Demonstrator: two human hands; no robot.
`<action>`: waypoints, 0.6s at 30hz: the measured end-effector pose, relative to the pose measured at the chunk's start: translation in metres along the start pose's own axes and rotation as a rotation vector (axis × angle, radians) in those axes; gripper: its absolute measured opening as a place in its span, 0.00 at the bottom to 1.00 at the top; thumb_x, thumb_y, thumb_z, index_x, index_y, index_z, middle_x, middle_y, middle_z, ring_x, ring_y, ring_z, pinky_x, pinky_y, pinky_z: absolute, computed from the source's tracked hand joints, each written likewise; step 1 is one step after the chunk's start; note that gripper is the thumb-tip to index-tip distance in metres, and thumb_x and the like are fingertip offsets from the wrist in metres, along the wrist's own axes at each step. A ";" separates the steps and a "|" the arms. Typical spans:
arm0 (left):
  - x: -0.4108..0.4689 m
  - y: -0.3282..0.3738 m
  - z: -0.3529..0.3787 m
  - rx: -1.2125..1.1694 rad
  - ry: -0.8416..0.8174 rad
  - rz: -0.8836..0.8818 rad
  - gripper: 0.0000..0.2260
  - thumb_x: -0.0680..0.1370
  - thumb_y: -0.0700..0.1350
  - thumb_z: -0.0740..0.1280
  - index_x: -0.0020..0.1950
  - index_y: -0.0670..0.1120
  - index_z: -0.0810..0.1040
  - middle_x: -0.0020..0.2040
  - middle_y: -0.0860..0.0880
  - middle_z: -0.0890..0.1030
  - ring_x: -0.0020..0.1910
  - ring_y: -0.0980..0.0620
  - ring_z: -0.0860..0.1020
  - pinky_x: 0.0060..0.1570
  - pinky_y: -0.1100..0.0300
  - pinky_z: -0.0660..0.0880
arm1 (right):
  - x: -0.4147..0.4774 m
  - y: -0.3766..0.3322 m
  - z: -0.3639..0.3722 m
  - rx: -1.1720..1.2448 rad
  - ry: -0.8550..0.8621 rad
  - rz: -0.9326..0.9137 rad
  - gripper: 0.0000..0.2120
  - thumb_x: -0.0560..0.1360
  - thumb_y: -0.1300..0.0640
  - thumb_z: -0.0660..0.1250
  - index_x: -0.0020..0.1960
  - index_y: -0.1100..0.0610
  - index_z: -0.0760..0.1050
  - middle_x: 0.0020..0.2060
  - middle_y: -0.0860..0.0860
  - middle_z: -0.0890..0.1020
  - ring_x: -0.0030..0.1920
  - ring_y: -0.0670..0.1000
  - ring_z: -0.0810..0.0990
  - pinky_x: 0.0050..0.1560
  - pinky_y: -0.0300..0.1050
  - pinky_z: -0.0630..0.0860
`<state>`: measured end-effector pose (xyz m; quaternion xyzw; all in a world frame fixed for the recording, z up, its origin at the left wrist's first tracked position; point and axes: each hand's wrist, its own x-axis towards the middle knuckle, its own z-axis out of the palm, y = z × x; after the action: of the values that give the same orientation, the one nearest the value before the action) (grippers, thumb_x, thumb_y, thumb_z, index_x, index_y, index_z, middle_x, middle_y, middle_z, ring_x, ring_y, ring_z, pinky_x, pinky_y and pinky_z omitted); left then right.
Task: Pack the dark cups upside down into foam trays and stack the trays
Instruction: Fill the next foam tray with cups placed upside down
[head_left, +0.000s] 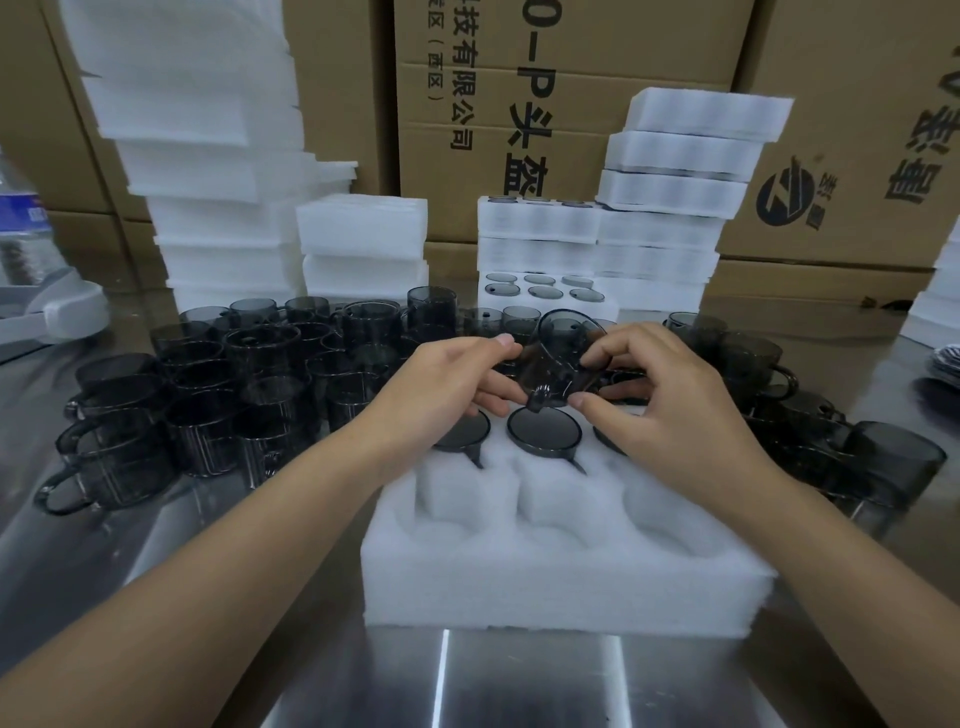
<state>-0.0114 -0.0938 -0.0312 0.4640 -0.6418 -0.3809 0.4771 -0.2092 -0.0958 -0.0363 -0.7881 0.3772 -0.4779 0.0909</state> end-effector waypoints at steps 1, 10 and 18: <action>0.000 0.000 0.000 0.007 -0.009 0.003 0.10 0.75 0.58 0.61 0.49 0.58 0.79 0.39 0.54 0.85 0.38 0.59 0.82 0.41 0.62 0.70 | 0.000 0.001 0.000 -0.002 -0.002 -0.007 0.17 0.69 0.64 0.75 0.47 0.45 0.73 0.49 0.41 0.75 0.52 0.46 0.77 0.51 0.43 0.79; -0.001 -0.004 -0.001 0.043 -0.080 0.049 0.17 0.68 0.61 0.68 0.56 0.61 0.76 0.44 0.59 0.85 0.43 0.63 0.82 0.41 0.69 0.71 | 0.000 -0.001 -0.003 0.020 -0.008 -0.060 0.33 0.69 0.62 0.75 0.60 0.34 0.62 0.56 0.43 0.74 0.55 0.42 0.75 0.50 0.39 0.77; -0.001 -0.004 -0.002 0.033 -0.097 0.040 0.15 0.74 0.53 0.69 0.60 0.57 0.76 0.44 0.60 0.85 0.43 0.63 0.82 0.36 0.77 0.69 | -0.001 0.001 -0.003 -0.030 -0.015 -0.120 0.32 0.69 0.64 0.74 0.64 0.41 0.65 0.56 0.43 0.73 0.56 0.42 0.74 0.51 0.39 0.76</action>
<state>-0.0083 -0.0936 -0.0343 0.4400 -0.6794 -0.3829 0.4452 -0.2123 -0.0949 -0.0361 -0.8141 0.3356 -0.4710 0.0529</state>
